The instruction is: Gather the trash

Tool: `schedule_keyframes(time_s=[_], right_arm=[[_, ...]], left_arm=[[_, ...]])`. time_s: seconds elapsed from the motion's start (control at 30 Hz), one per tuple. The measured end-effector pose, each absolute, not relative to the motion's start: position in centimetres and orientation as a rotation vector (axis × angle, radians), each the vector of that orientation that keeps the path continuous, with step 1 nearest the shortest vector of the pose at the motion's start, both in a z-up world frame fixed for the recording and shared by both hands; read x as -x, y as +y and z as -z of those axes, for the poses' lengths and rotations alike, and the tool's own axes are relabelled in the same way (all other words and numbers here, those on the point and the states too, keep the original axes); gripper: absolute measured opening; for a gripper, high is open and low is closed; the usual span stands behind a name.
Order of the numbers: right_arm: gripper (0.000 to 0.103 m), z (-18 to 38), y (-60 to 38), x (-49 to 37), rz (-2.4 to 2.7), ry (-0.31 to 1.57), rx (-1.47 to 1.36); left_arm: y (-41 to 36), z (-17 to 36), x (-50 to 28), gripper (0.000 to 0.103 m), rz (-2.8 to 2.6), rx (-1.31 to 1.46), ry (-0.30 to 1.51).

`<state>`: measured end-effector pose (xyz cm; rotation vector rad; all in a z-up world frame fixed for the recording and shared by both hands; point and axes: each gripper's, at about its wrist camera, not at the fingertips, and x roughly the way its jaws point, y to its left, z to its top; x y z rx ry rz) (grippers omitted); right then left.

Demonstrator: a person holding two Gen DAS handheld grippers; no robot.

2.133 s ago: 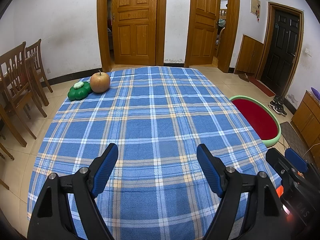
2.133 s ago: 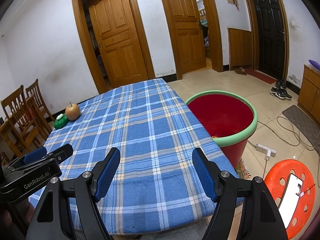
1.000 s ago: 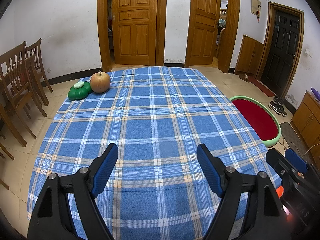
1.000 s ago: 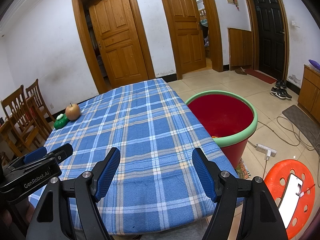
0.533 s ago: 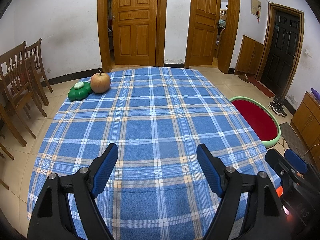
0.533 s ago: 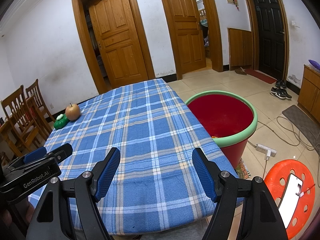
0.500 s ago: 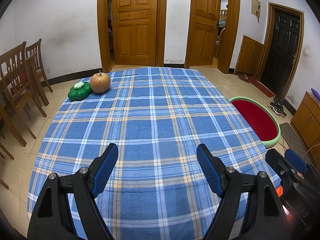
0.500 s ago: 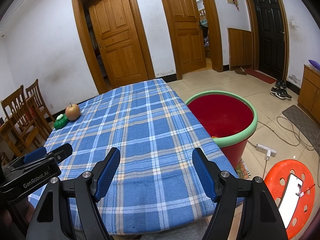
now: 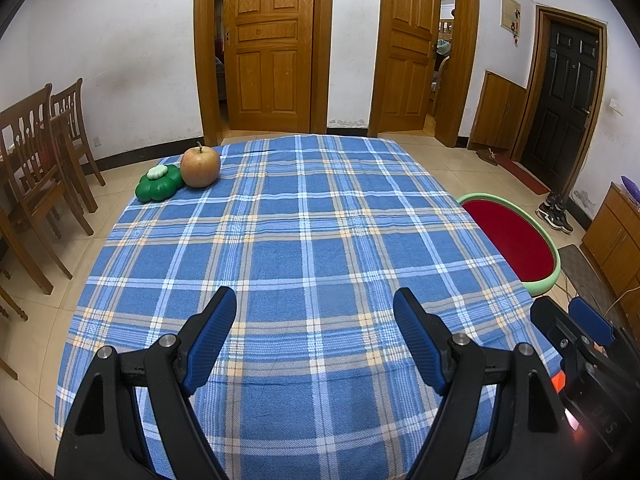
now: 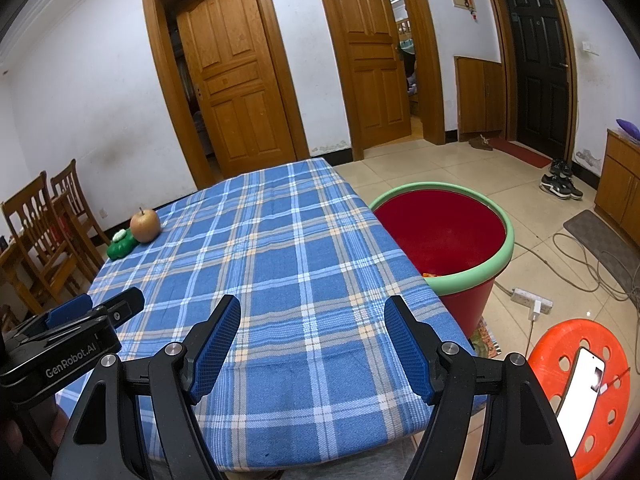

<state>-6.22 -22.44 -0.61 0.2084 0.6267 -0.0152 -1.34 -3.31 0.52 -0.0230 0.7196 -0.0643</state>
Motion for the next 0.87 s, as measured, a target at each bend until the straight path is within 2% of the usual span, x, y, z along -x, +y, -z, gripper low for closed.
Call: schedule_keyframes(time_s=[0.87], right_arm=[[0.075,0.18,-22.49,5.66,0.028,0.623,-0.203]], left_arm=[[-3.24,-0.52,1.25,0.08,0.059,0.023,0.723]])
